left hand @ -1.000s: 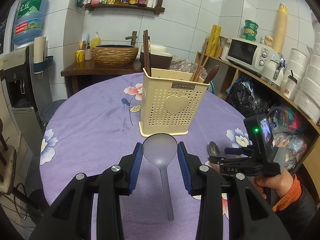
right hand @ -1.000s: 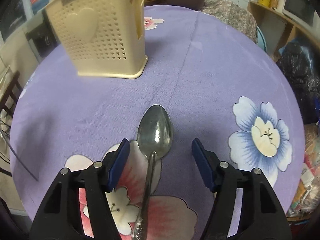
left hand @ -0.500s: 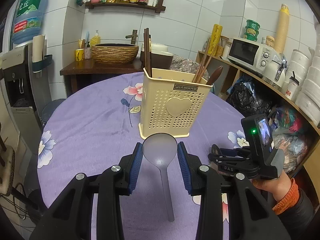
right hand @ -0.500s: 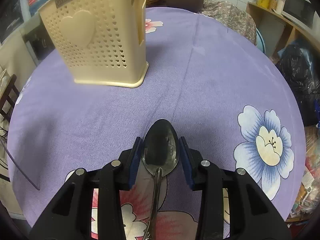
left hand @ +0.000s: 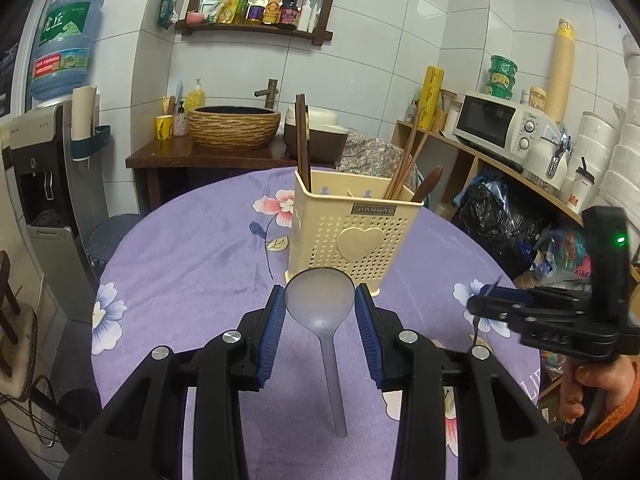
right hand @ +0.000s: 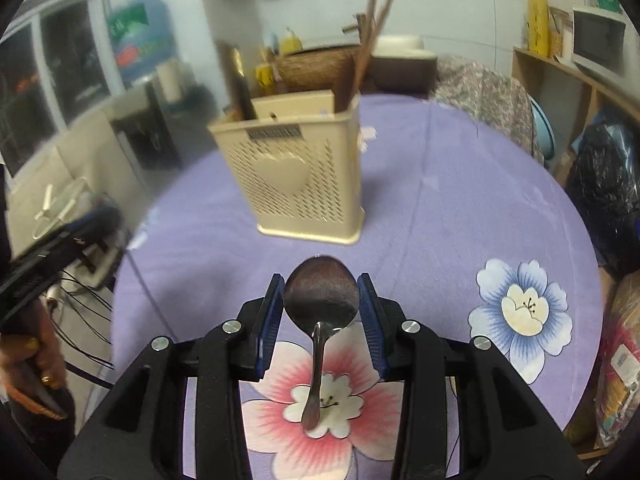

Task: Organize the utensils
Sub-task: 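Lift the metal spoon with the right tool while the left tool lifts the clear spoon, then lower both spoons into the beige holder and open both tools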

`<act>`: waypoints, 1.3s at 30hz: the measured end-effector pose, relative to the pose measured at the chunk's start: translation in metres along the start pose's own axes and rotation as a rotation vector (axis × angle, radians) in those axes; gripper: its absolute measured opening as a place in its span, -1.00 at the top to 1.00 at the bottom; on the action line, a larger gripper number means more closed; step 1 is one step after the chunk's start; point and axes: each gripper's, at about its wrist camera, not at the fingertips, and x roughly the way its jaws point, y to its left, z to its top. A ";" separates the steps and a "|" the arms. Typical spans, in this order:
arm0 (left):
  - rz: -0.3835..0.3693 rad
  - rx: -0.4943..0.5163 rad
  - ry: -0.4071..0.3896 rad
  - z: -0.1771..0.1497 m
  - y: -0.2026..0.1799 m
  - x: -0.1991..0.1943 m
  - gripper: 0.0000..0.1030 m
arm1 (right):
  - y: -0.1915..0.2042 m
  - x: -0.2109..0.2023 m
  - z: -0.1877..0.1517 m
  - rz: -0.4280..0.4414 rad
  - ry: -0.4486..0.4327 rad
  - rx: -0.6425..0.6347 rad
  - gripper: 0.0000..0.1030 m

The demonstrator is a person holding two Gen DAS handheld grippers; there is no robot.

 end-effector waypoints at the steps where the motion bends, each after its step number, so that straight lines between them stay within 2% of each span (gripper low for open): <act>1: -0.001 0.000 -0.004 0.001 0.000 -0.001 0.30 | 0.004 -0.006 0.002 0.010 -0.017 -0.006 0.26; 5: -0.003 0.000 -0.010 0.004 0.001 -0.003 0.30 | 0.020 -0.016 0.007 0.020 -0.053 -0.039 0.26; 13: -0.005 -0.008 -0.003 0.004 0.005 -0.002 0.30 | 0.032 -0.007 0.009 0.043 -0.037 -0.058 0.26; 19: -0.037 -0.002 -0.002 0.015 0.009 -0.002 0.30 | 0.038 -0.005 0.015 0.061 -0.037 -0.086 0.26; 23: -0.061 0.016 -0.051 0.045 0.008 -0.011 0.30 | 0.047 -0.016 0.039 0.054 -0.094 -0.119 0.26; 25: -0.074 0.013 -0.090 0.070 0.008 -0.015 0.30 | 0.051 -0.023 0.059 0.050 -0.138 -0.124 0.26; 31: -0.064 0.007 -0.179 0.141 0.000 -0.013 0.30 | 0.059 -0.042 0.131 -0.010 -0.295 -0.137 0.26; 34: -0.028 0.013 -0.230 0.168 -0.008 0.000 0.30 | 0.057 -0.040 0.161 -0.064 -0.350 -0.131 0.26; 36: -0.032 -0.002 -0.242 0.175 -0.006 0.011 0.30 | 0.055 -0.030 0.174 -0.094 -0.372 -0.129 0.26; 39: 0.008 -0.005 -0.242 0.176 -0.004 0.037 0.30 | 0.051 -0.008 0.178 -0.107 -0.353 -0.131 0.26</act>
